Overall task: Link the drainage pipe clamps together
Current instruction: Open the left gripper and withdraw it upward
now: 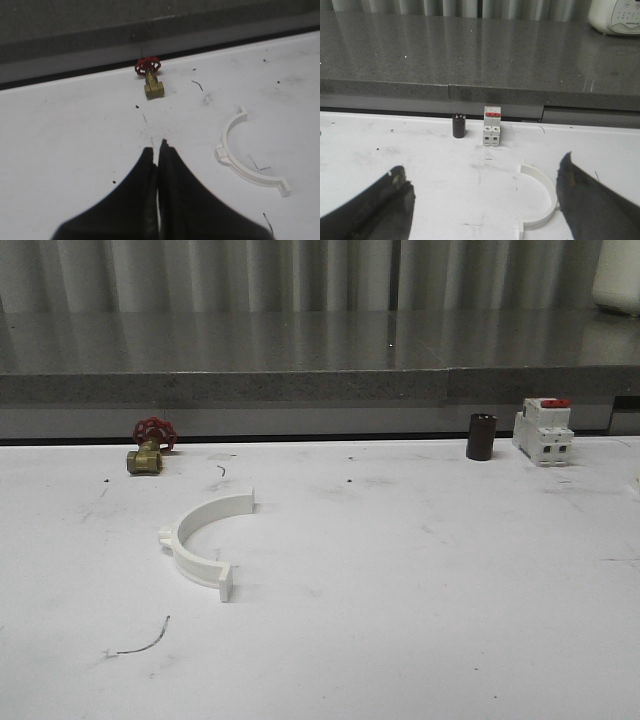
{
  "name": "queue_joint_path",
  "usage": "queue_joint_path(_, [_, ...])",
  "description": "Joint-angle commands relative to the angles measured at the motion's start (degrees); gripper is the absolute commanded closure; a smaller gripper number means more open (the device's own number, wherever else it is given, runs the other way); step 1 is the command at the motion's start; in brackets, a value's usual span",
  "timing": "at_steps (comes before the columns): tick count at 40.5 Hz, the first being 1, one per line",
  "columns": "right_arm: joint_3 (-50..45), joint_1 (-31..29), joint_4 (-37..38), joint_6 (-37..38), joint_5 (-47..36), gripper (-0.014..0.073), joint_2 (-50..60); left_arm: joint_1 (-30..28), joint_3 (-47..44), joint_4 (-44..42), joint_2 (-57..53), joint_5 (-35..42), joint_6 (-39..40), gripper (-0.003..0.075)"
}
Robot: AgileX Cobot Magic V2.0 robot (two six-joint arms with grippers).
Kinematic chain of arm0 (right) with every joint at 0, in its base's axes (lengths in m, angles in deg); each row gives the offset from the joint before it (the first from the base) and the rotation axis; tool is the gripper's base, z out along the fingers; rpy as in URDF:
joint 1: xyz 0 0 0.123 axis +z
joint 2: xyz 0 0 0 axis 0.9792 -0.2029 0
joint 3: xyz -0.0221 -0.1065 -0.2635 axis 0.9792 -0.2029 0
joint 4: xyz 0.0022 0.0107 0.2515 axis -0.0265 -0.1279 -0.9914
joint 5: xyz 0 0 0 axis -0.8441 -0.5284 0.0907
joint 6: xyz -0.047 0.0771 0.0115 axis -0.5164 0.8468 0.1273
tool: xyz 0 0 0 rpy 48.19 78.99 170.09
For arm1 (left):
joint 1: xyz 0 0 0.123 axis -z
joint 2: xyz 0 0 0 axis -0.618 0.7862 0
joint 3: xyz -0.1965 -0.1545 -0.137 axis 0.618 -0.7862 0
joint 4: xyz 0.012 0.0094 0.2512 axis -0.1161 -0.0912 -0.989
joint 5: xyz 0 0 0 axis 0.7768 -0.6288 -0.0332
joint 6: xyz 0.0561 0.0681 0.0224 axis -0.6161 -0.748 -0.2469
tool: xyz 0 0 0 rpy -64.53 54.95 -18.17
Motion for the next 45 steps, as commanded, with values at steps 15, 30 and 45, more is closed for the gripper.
queue_joint_path(15, [2.13,0.02,0.23,0.12,-4.52,0.0001,-0.84,0.52,-6.96,-1.46,-26.28,1.66,-0.06,0.0741])
queue_joint_path(30, [2.13,0.02,0.23,0.12,-4.52,0.0001,-0.84,0.52,-6.96,-1.46,-26.81,1.67,-0.06,0.0741])
queue_joint_path(45, [2.13,0.02,0.23,0.12,-5.43,0.0001,-0.86,0.52,-6.96,-1.46,-26.81,1.67,-0.06,0.0741])
